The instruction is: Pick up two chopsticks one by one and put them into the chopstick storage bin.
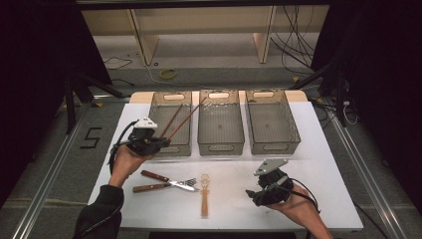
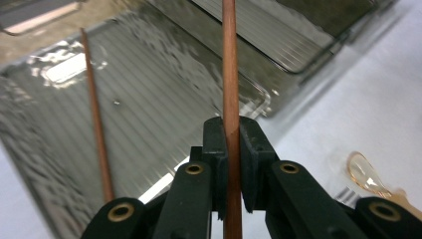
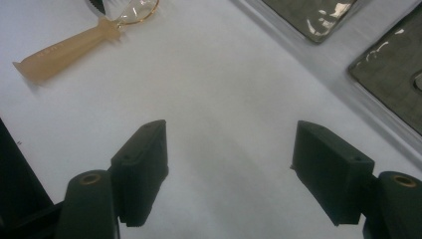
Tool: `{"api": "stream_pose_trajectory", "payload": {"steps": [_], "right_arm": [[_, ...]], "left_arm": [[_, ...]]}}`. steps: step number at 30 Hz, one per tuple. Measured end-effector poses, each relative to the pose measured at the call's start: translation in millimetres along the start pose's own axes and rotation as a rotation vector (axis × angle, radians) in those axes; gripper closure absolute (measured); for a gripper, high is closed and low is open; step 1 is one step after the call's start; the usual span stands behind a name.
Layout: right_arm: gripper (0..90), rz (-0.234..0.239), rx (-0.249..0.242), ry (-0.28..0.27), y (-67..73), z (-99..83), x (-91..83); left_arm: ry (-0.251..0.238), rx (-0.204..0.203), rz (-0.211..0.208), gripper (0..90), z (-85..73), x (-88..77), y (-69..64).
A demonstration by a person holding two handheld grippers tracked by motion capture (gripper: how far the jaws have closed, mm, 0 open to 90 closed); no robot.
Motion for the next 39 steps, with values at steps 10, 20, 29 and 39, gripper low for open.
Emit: {"api": "stream_pose_trajectory", "payload": {"steps": [10, 20, 29, 39], "right_arm": [[30.8, 0.000, 0.020, 0.007, -1.6, -7.7, -1.4], [30.8, 0.010, 0.012, 0.014, 0.7, -9.9, -1.0], [30.8, 0.014, 0.012, 0.020, 0.3, -11.9, -0.7], [30.8, 0.017, 0.006, 0.022, 0.7, -12.8, -1.1]], "left_arm": [[0.018, -0.062, 0.049, 82.9, 11.0, 9.6, 29.4], [0.050, -0.121, 0.098, 82.8, 15.0, 24.3, 54.7], [0.080, -0.174, 0.122, 82.6, 10.5, 35.4, 67.1], [0.078, -0.213, 0.148, 62.6, 9.2, 38.5, 68.9]]}}
Point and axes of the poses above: each handheld gripper's, and its own axes: x roughly forward along the jaws, z roughly out of its top, y roughly to its left, the point moved 7 cm from there along x, roughly forward along the jaws, and after that the axes turned 3 degrees about -x, right-handed, at the moved point
